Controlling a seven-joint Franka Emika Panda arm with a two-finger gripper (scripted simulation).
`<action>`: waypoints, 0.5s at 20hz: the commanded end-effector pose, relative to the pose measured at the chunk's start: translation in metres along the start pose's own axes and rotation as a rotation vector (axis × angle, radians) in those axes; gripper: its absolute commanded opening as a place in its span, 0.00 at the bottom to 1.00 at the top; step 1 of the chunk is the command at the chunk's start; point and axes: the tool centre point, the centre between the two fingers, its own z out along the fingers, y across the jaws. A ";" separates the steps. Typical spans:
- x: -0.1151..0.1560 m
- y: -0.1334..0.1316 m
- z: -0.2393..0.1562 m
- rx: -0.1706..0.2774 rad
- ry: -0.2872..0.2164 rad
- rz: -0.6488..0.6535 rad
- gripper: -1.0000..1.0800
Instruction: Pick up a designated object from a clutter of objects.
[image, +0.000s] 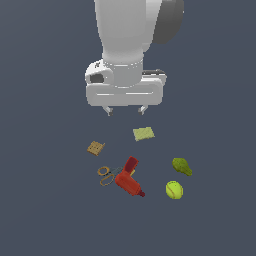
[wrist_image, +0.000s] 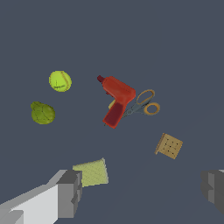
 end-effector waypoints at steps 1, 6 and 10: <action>0.006 -0.009 0.008 -0.005 -0.003 -0.022 0.96; 0.022 -0.034 0.033 -0.016 -0.011 -0.084 0.96; 0.037 -0.064 0.061 -0.025 -0.018 -0.153 0.96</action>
